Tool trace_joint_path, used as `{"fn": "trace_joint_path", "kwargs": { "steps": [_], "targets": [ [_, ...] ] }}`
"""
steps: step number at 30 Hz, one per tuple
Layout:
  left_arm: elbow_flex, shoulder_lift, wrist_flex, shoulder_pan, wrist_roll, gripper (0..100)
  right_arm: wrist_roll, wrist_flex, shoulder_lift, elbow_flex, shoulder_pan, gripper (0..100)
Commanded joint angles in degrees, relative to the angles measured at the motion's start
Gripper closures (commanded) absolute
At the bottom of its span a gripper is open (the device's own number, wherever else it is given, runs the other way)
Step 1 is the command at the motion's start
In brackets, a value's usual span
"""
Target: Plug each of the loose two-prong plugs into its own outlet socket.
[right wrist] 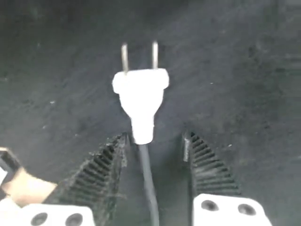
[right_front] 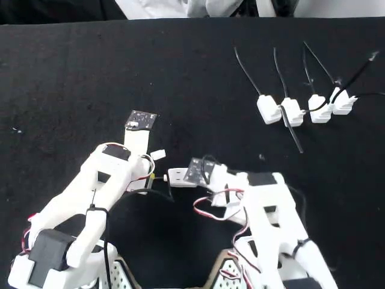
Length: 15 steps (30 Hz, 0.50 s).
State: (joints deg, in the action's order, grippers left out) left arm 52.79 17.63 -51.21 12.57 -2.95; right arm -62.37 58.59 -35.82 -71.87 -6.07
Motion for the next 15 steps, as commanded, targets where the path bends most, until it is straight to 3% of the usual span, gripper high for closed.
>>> {"fn": "trace_joint_path", "kwargs": {
  "steps": [1,7,13,15],
  "targets": [
    [-2.9,0.1,-0.3,-0.7,0.2,87,1.0,-0.4,3.4,5.9,-0.9,80.1],
    [-2.9,0.1,-0.3,-0.7,0.2,87,0.6,-2.5,12.1,7.1,-0.8,80.5],
    [-2.9,0.1,-0.3,-0.7,0.2,87,0.5,-2.6,14.9,7.2,-0.7,99.4],
    [-2.8,0.1,-0.3,-0.7,0.2,87,0.7,-2.5,13.1,6.9,-0.6,98.6]
  ]
}}
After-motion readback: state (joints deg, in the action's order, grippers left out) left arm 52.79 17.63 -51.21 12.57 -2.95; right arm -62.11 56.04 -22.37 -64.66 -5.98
